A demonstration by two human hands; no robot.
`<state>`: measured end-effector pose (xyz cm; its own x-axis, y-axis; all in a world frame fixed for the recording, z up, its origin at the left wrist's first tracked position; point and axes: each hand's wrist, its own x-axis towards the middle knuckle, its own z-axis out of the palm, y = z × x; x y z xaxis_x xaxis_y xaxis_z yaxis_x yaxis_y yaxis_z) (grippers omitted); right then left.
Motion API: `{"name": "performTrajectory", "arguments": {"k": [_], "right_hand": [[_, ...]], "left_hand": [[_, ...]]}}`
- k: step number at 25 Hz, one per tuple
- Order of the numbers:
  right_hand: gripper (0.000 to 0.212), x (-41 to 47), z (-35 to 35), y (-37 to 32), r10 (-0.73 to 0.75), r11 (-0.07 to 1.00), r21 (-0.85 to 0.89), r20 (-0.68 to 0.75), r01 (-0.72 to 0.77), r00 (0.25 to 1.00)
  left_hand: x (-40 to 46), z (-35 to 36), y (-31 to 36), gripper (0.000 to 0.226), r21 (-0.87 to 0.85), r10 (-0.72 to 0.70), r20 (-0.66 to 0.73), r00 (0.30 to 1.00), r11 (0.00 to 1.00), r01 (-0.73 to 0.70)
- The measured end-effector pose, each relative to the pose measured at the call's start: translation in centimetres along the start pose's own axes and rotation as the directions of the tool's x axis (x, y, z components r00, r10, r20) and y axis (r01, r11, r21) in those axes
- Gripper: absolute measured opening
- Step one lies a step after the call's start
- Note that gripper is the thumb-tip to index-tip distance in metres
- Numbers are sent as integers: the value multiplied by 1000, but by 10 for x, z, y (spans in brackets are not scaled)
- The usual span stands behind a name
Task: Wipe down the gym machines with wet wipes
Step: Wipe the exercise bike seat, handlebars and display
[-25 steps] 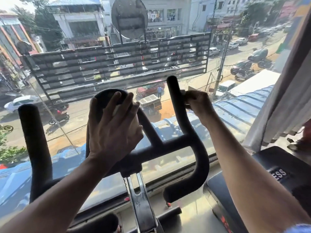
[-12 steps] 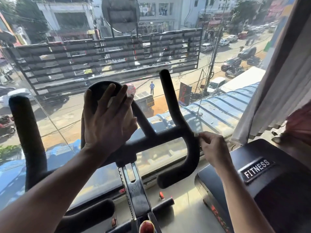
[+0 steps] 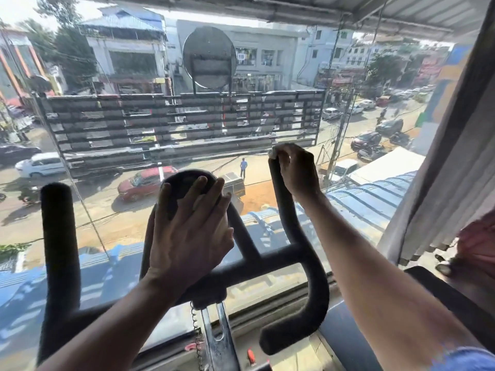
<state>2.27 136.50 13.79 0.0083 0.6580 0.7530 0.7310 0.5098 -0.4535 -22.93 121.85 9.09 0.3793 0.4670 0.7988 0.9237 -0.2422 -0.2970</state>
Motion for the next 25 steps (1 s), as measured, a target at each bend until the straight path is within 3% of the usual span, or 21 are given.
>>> {"name": "performTrajectory", "arguments": {"k": [2, 3, 4, 6, 8, 9, 10, 13, 14, 16, 17, 19, 21, 22, 25], "right_hand": [[19, 29, -6, 3, -162, 965, -155, 272, 209, 949], [18, 39, -13, 5, -248, 915, -199, 408, 351, 879], [17, 45, -22, 7, -347, 821, -235, 518, 520, 782], [19, 44, -36, 14, -487, 519, -237, 708, 821, 512], [25, 33, -40, 17, -448, 231, -121, 868, 965, 216], [27, 32, -42, 18, -409, 161, -79, 902, 984, 140], [27, 34, -42, 15, -377, 147, -93, 915, 985, 143], [23, 33, -41, -5, -389, 310, -221, 858, 925, 335], [22, 21, -37, -11, -381, 299, -199, 872, 933, 308], [18, -27, -35, -9, -296, 202, -27, 951, 979, 88], [17, -52, -40, -9, -276, 230, 84, 961, 970, -17], [19, -71, -52, -1, -313, 299, 208, 943, 931, -110], [22, -53, -54, 7, -376, 299, 195, 924, 934, -73], [23, -39, -52, 9, -397, 291, 143, 918, 946, -17], [24, -21, -41, 9, -438, 403, -73, 860, 912, 262]], "left_hand": [[1, -1, 0, 56, -6, 3, -9, 1000, 1000, -3], [1, -1, -1, 55, -18, 8, -17, 1000, 1000, -8], [1, -1, -1, 55, -31, 12, -22, 1000, 999, -13], [-1, 2, 0, 56, -39, 10, -21, 1000, 999, -11], [-2, 6, 0, 55, -19, -5, -29, 1000, 1000, 5], [-1, 7, 0, 55, -14, -9, -34, 999, 1000, 9], [-1, 8, 0, 55, -15, -10, -35, 999, 1000, 9], [0, 8, -1, 54, -18, -12, -22, 1000, 1000, 12], [-1, 7, -1, 54, -20, -15, -11, 1000, 1000, 14], [-2, 5, -1, 54, -41, -16, 6, 1000, 999, 16], [-2, 5, -1, 54, -50, -14, 11, 1000, 999, 15], [-3, 6, -2, 54, -48, -17, 16, 1000, 999, 18], [-2, 6, -2, 55, -47, -18, 26, 999, 999, 19], [-1, 5, -2, 55, -42, -14, 26, 1000, 999, 15], [-1, 5, -3, 55, -37, -15, 32, 999, 999, 16]]}}
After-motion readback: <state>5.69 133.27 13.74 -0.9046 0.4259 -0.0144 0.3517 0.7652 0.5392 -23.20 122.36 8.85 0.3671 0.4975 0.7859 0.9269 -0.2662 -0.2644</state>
